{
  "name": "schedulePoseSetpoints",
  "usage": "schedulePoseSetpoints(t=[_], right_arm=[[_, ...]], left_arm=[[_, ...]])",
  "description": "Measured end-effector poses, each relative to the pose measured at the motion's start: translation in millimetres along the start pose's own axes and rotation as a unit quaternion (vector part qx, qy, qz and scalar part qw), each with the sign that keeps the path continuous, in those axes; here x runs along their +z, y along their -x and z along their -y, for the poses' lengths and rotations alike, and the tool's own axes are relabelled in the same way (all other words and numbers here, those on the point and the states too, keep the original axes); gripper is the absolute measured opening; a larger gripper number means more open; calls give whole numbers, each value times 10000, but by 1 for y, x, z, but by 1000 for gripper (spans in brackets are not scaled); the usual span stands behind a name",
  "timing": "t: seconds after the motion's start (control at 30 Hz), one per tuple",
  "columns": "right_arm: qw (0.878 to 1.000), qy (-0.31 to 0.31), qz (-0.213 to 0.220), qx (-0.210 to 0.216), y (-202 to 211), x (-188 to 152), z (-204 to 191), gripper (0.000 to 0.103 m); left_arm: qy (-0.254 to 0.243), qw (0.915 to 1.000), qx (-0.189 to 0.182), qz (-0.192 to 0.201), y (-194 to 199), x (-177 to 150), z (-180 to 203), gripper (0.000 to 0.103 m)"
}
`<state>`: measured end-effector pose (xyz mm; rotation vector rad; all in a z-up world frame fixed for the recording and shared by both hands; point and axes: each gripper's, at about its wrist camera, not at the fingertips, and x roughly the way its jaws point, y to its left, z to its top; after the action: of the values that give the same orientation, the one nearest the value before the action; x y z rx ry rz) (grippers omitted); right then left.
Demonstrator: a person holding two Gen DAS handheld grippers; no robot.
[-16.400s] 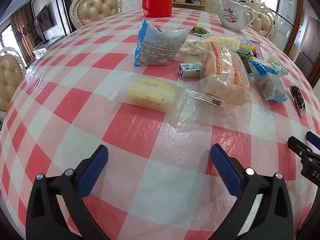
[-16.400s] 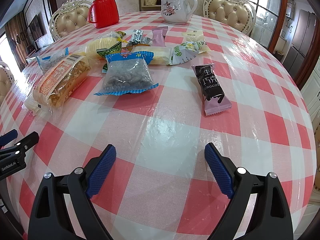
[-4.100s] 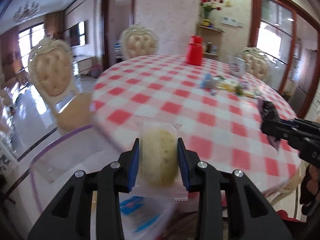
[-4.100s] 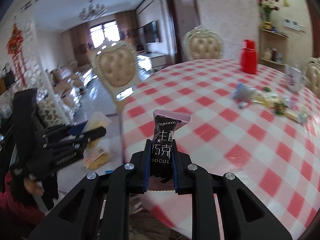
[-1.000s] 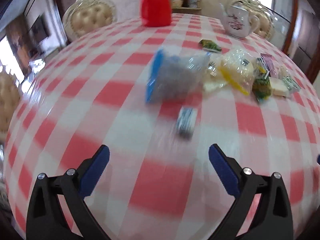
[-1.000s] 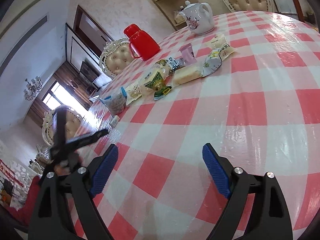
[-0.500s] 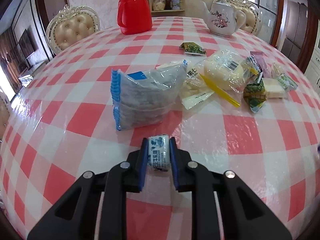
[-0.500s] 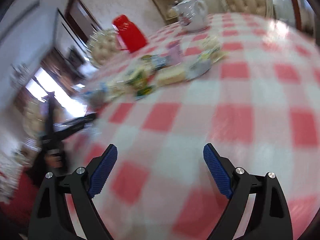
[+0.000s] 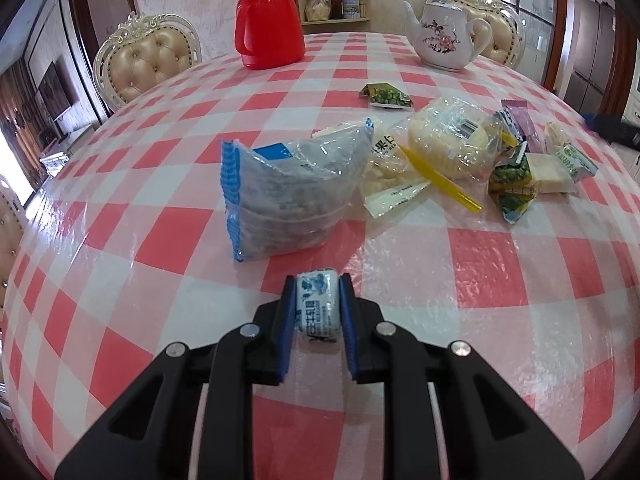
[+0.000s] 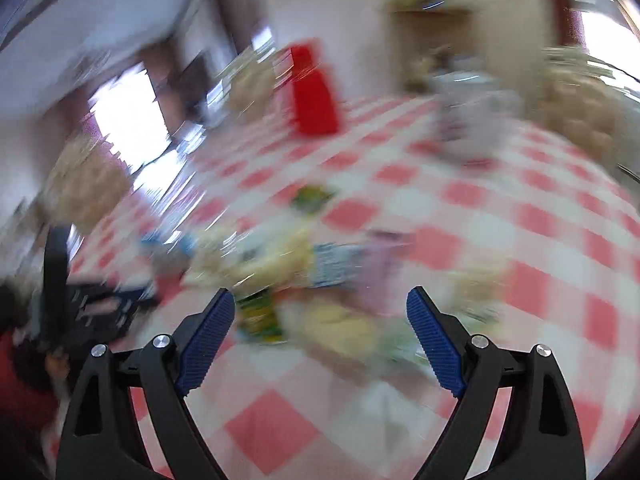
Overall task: Organize snacks
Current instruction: 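Grasp a wrapped cake pack with the right tool, then lift the bottle with left tool while right tool lifts the cake pack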
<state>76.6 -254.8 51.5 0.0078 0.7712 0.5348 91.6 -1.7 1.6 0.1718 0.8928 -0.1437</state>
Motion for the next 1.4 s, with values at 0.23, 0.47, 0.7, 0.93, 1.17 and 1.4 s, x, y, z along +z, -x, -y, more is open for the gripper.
schedulePoseSetpoints(t=[0.23, 0.47, 0.7, 0.93, 1.17, 1.4], right_arm=[[9854, 1209, -1173, -235, -70, 1, 3, 78], [9839, 1311, -1208, 106, -53, -26, -9, 36], [9882, 1120, -1036, -149, -31, -55, -40, 38], [9915, 406, -645, -1055, -16, -70, -52, 35], [9926, -636, 39, -1031, 45, -103, -67, 35], [9898, -1094, 281, -870, 67, -104, -87, 35]], left_arm=[[78, 9999, -74, -13, 0, 0, -4, 23], [102, 9999, -90, -16, 0, 0, -5, 24], [449, 9990, 29, -83, -4, 1, -19, 55], [398, 9992, 48, -29, 3, -5, -13, 21], [619, 9972, -426, -5, 46, -35, -3, 21], [811, 9961, -146, 301, 98, -48, -16, 21]])
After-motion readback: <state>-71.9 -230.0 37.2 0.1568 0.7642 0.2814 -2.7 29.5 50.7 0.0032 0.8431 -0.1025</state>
